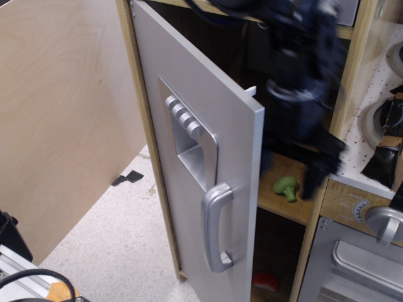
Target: Open fridge
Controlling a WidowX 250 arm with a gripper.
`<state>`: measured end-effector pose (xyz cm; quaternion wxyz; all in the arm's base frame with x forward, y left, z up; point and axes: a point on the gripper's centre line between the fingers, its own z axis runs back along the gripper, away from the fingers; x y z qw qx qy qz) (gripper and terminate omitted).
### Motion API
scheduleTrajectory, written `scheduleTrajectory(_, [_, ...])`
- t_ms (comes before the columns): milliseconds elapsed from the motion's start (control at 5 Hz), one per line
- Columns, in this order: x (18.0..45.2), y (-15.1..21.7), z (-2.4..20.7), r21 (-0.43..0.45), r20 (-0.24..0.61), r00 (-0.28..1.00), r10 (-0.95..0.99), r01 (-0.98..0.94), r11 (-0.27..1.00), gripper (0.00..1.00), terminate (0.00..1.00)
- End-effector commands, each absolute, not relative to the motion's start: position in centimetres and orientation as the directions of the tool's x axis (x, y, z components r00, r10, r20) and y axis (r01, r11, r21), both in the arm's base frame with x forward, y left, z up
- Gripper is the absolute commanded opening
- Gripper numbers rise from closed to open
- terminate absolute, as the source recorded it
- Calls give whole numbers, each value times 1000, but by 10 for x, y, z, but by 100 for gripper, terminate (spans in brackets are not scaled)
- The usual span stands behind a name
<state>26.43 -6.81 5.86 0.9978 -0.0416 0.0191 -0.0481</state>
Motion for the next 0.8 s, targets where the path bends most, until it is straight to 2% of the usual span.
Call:
scheduleTrajectory(0, [276,-1,94,-45,29,986,-162,164,986,100,0])
scheduleTrajectory(600, [259,60,85,-18,82,983,-162,164,986,100,0])
